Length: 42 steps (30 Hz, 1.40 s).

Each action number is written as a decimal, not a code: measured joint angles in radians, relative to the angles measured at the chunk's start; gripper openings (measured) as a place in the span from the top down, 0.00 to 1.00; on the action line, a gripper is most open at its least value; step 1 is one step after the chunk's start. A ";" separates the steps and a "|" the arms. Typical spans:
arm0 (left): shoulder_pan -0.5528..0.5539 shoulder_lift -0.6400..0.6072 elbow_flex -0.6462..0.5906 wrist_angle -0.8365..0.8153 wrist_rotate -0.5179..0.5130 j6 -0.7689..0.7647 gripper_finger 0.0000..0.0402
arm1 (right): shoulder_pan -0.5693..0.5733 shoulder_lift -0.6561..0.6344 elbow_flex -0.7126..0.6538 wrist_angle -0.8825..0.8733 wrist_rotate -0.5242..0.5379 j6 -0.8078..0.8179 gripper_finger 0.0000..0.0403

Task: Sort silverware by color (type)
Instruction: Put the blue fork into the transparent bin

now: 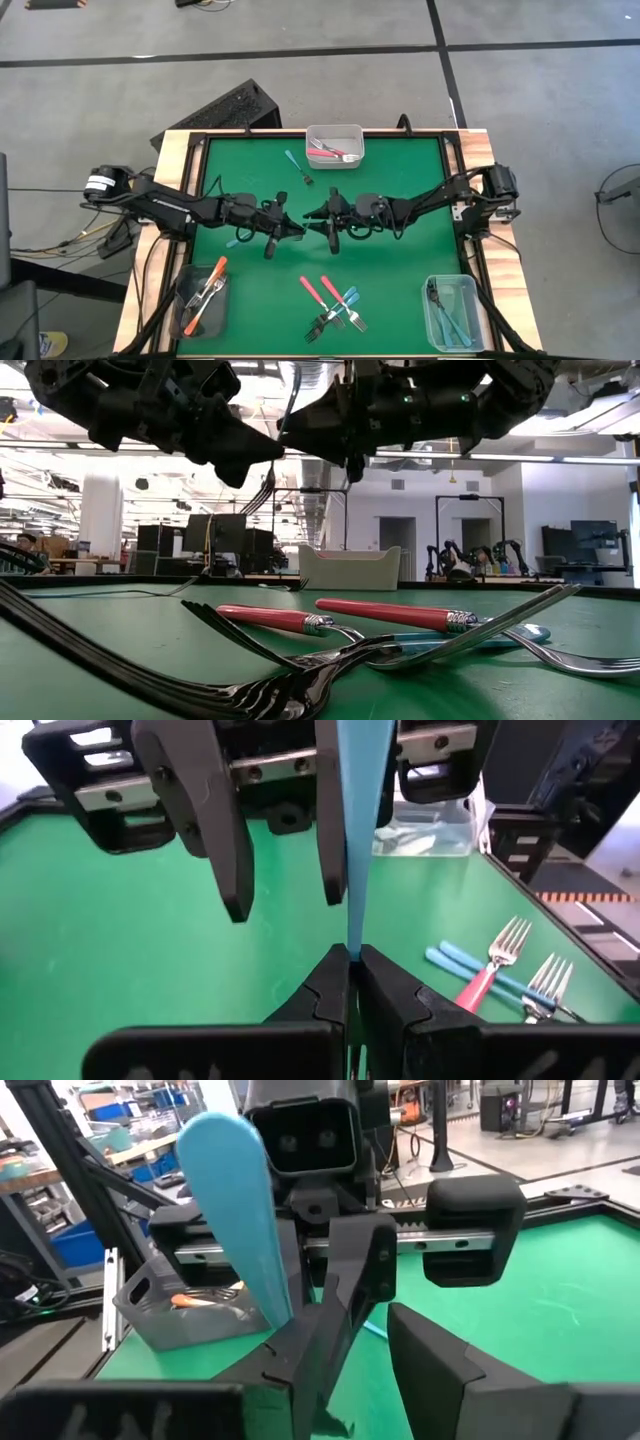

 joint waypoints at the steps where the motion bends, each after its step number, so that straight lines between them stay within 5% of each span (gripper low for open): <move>1: 0.001 0.001 0.000 0.010 0.005 -0.002 1.00 | -0.001 0.000 0.000 -0.001 0.000 0.002 0.67; 9: 0.003 0.007 0.000 0.034 -0.003 0.000 1.00 | -0.004 -0.026 0.001 -0.112 -0.008 0.005 0.84; 14: 0.003 -0.010 0.000 0.032 -0.002 0.002 1.00 | -0.009 -0.107 -0.001 -0.319 0.011 0.002 0.80; 27: 0.007 -0.020 0.000 0.048 -0.059 0.019 1.00 | 0.034 -0.112 0.003 -0.125 0.026 -0.079 0.59; 42: 0.006 -0.020 0.001 0.090 -0.025 0.079 1.00 | 0.029 -0.034 0.053 -0.111 0.086 -0.037 0.69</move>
